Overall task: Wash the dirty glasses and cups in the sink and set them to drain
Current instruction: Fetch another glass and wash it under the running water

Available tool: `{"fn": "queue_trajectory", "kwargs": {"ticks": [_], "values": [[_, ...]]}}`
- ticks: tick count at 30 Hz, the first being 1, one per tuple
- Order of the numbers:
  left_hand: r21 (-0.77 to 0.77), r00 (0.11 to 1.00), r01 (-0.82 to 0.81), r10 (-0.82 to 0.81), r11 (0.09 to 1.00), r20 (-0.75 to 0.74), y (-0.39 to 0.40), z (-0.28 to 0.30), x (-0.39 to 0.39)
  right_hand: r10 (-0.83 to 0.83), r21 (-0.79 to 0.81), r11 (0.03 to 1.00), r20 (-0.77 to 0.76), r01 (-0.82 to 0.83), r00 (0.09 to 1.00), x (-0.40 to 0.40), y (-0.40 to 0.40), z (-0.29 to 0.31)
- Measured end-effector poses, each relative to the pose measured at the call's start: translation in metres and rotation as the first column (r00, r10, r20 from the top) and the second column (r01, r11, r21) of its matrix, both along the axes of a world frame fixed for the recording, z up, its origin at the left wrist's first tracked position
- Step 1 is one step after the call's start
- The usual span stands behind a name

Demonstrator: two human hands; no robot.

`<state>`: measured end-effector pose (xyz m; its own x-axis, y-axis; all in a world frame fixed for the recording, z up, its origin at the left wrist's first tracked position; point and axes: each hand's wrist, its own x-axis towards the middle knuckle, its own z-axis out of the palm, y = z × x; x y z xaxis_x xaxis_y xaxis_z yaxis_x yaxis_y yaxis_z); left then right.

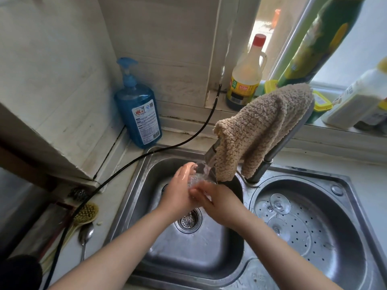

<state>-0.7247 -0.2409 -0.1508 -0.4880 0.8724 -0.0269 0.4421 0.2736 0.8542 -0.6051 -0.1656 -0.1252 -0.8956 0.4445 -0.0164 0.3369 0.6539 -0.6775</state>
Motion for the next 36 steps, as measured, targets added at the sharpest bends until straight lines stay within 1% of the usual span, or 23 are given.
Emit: {"fn": "queue_trajectory", "kwargs": {"ticks": [1,3,5,6,8,10,11,13,14,16,18,19,20,22,24,26,27,28,29,30,32,34,36], "values": [[-0.048,0.998,0.013,-0.01,0.999,0.066,-0.002,0.0,-0.006,0.043,0.059,0.997,0.027,-0.045,0.999,0.006,0.007,-0.003],[-0.137,0.955,0.089,-0.045,0.987,0.295,-0.005,0.001,-0.014,0.089,0.166,0.981,0.076,-0.101,0.993,0.017,0.023,-0.005],[-0.163,0.903,0.158,-0.076,0.974,0.422,-0.006,0.002,-0.011,0.03,0.26,0.965,0.019,-0.033,0.999,0.017,0.024,0.001],[-0.183,0.917,0.167,-0.085,0.969,0.389,-0.006,0.003,-0.005,-0.032,0.359,0.933,-0.007,0.032,0.999,0.011,0.017,0.006],[-0.207,0.988,0.116,-0.093,0.971,0.12,-0.001,0.005,0.011,-0.154,0.406,0.908,0.093,0.104,0.984,-0.008,-0.002,0.013],[-0.182,0.987,-0.003,-0.027,0.983,-0.161,0.001,0.003,0.024,-0.268,0.208,0.953,0.248,0.219,0.931,-0.021,-0.008,0.004],[-0.177,0.972,-0.049,0.007,0.983,-0.234,0.002,-0.001,0.027,-0.316,0.108,0.948,0.25,0.298,0.915,-0.025,-0.006,-0.002],[-0.183,0.957,-0.071,0.015,0.981,-0.291,0.003,-0.005,0.026,-0.39,-0.075,0.909,0.199,0.411,0.899,-0.027,-0.001,-0.011],[-0.178,0.97,-0.051,0.006,0.983,-0.242,0.003,-0.006,0.022,-0.389,-0.117,0.904,0.167,0.41,0.906,-0.027,0.0,-0.012],[-0.139,1.0,-0.022,0.023,0.99,0.007,0.003,-0.004,0.013,-0.289,-0.079,0.952,0.094,0.297,0.953,-0.021,0.0,-0.012],[-0.125,0.946,0.003,0.038,0.992,0.322,0.002,-0.003,0.002,-0.169,0.059,0.984,-0.022,0.17,0.985,-0.01,0.001,-0.008],[-0.126,0.896,0.019,0.039,0.992,0.441,0.001,-0.004,-0.003,-0.154,0.108,0.98,-0.103,0.165,0.983,-0.003,0.005,-0.01],[-0.126,0.857,0.029,0.04,0.992,0.514,0.0,-0.006,-0.007,-0.168,0.118,0.975,-0.156,0.188,0.973,0.004,0.008,-0.012],[-0.127,0.846,0.06,0.017,0.99,0.533,-0.002,-0.003,-0.007,-0.239,0.061,0.966,-0.141,0.25,0.961,0.01,0.011,-0.011],[-0.148,0.932,0.068,-0.01,0.987,0.361,-0.001,0.002,0.002,-0.255,0.053,0.964,-0.077,0.26,0.964,0.007,0.006,-0.01],[-0.214,0.999,0.039,-0.039,0.976,0.002,0.001,0.006,0.017,-0.248,0.087,0.966,0.035,0.244,0.968,-0.004,0.0,-0.005],[-0.249,0.983,0.004,-0.05,0.968,-0.176,0.003,0.005,0.022,-0.27,0.086,0.961,0.069,0.264,0.96,-0.009,-0.001,-0.003],[-0.263,0.96,-0.029,-0.047,0.964,-0.276,0.005,0.006,0.026,-0.307,0.072,0.951,0.075,0.302,0.949,-0.013,-0.001,-0.002],[-0.275,0.96,-0.053,-0.027,0.96,-0.278,0.007,0.003,0.026,-0.336,0.041,0.942,0.073,0.334,0.939,-0.015,0.0,-0.002],[-0.275,0.974,-0.058,-0.006,0.96,-0.227,0.009,-0.001,0.024,-0.341,0.029,0.94,0.073,0.34,0.937,-0.015,0.001,-0.001],[-0.214,0.995,-0.026,0.047,0.976,0.092,0.011,0.0,0.015,-0.304,0.07,0.951,0.052,0.3,0.951,-0.01,0.003,-0.006],[-0.137,0.909,0.043,0.018,0.99,0.417,0.009,0.007,0.006,-0.302,0.058,0.951,-0.033,0.303,0.953,0.001,0.007,-0.008],[-0.117,0.748,0.172,-0.052,0.978,0.662,0.003,0.018,-0.001,-0.356,-0.097,0.933,-0.128,0.346,0.926,0.009,0.011,-0.005]]}}
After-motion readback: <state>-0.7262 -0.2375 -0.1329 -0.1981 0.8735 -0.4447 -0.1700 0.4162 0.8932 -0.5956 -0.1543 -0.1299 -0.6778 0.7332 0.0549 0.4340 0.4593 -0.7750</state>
